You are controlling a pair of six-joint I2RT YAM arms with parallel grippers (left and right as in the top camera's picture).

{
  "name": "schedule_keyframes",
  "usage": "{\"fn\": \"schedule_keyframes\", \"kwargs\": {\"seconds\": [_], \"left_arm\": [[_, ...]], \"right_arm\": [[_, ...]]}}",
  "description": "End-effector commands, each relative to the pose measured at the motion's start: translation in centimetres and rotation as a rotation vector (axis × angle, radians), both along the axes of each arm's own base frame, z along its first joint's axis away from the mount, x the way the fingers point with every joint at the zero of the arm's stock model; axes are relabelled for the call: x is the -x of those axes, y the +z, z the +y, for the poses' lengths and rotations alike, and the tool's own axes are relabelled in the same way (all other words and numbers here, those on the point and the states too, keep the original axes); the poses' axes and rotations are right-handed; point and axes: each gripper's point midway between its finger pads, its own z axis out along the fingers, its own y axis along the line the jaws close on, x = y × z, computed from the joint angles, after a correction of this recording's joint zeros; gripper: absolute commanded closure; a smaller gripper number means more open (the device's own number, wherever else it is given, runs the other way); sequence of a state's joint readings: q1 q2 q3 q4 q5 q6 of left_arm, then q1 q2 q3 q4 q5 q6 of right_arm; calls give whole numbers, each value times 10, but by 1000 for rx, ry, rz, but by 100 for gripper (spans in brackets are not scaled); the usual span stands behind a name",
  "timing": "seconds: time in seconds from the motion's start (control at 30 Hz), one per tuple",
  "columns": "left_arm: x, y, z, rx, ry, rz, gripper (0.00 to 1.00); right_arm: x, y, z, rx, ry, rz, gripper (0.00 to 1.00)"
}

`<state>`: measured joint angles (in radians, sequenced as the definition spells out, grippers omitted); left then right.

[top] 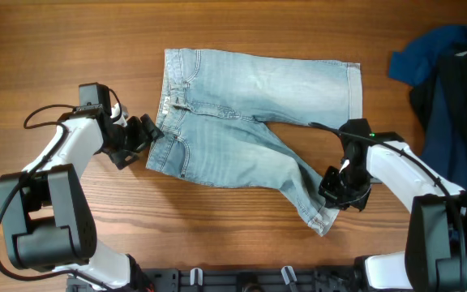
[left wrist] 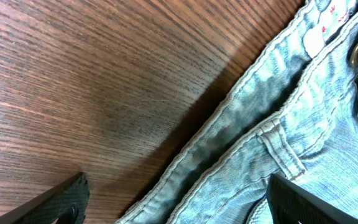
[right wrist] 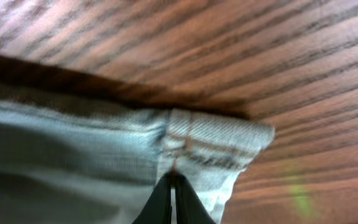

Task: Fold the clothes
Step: 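Drag the lower leg with the right gripper up and rightward to align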

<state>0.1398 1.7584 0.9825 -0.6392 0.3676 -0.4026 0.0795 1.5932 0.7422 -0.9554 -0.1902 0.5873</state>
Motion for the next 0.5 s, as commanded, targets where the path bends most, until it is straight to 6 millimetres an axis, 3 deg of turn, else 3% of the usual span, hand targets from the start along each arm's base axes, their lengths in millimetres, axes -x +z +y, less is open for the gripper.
{"fn": "schedule_keyframes", "kwargs": {"seconds": [0.0, 0.23, 0.47], "left_arm": [[2, 1, 0, 17, 4, -1, 9], [1, 2, -3, 32, 2, -5, 9], [1, 2, -3, 32, 2, -4, 9]], "right_arm": [[3, -6, -16, 108, -47, 10, 96], [-18, -20, -26, 83, -126, -39, 96], [-51, -39, -70, 107, -156, -137, 96]]}}
